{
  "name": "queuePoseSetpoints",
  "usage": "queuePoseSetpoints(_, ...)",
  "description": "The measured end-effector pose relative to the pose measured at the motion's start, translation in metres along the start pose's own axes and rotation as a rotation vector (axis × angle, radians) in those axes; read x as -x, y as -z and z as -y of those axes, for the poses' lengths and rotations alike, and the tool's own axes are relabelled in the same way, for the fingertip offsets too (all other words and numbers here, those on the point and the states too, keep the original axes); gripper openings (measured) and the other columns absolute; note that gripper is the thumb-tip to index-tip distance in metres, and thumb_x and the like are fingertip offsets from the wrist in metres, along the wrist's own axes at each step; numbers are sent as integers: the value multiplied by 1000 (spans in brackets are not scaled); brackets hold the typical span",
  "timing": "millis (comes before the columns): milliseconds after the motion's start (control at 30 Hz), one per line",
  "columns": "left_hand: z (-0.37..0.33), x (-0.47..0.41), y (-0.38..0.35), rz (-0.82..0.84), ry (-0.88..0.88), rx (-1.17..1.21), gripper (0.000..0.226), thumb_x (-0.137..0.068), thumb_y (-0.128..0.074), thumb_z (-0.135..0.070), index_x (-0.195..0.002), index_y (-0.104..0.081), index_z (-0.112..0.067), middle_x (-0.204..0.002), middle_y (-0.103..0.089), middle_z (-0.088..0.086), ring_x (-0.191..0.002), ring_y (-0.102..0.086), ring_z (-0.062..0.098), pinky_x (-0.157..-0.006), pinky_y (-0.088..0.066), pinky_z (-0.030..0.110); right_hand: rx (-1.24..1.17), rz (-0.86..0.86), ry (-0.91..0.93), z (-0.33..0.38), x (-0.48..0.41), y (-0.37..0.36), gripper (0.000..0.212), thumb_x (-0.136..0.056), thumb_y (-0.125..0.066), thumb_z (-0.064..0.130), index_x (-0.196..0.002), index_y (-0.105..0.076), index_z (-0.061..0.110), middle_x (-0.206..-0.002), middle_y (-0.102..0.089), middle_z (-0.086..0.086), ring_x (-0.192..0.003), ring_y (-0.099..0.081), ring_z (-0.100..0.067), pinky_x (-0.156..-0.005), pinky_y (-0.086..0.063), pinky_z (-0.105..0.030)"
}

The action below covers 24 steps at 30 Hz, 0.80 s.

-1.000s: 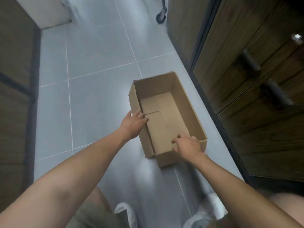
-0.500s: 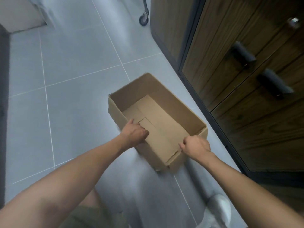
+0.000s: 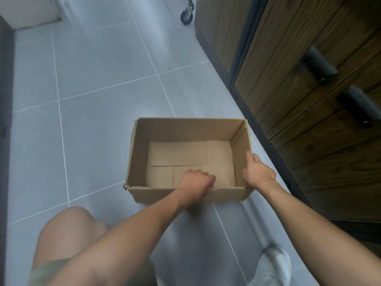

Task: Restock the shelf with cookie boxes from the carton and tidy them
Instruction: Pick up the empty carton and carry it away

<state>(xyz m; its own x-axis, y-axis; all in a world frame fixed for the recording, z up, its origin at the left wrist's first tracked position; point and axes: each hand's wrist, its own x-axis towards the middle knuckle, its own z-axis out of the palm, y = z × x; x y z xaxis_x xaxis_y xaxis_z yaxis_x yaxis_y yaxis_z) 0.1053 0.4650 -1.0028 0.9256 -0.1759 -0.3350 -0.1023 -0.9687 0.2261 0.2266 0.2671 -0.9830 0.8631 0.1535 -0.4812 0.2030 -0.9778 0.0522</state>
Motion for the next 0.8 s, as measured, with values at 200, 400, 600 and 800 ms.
queuePoseSetpoints(200,83,50,-11,-502,397,17,42,-91,-67,-38,-132,-66,-26,-143,-62,4,-144,-50,29,-118,-33,57,-96,-73,24,-5,9,-15,91,-103,-53,29,-163,15,32,-172,-21,0,-80,-62,-21,-49,-35,-28)
queuePoseSetpoints(400,132,96,-25,-361,938,325,71,-102,-54,-25,-167,-23,-20,-172,-28,10,-147,-44,38,-111,-42,63,-285,-131,-2,-2,12,-39,108,-100,-60,29,-154,32,42,-127,-65,-14,-73,-64,-25,-64,-59,-42)
queuePoseSetpoints(600,151,106,-25,-384,854,482,71,-108,-46,-25,-168,-10,-36,-149,-58,14,-119,-63,46,-96,-50,52,-319,-96,-35,-2,15,-33,103,-101,-54,13,-159,28,38,-73,-57,-7,-62,-57,-21,-56,-45,-33)
queuePoseSetpoints(800,165,103,-11,-288,836,429,82,-106,-46,-15,-167,0,-45,-102,-71,24,-87,-64,44,-78,-46,44,-341,-94,-29,-5,15,-33,103,-102,-54,9,-159,26,39,-73,-60,-10,-62,-58,-21,-50,-40,-31)
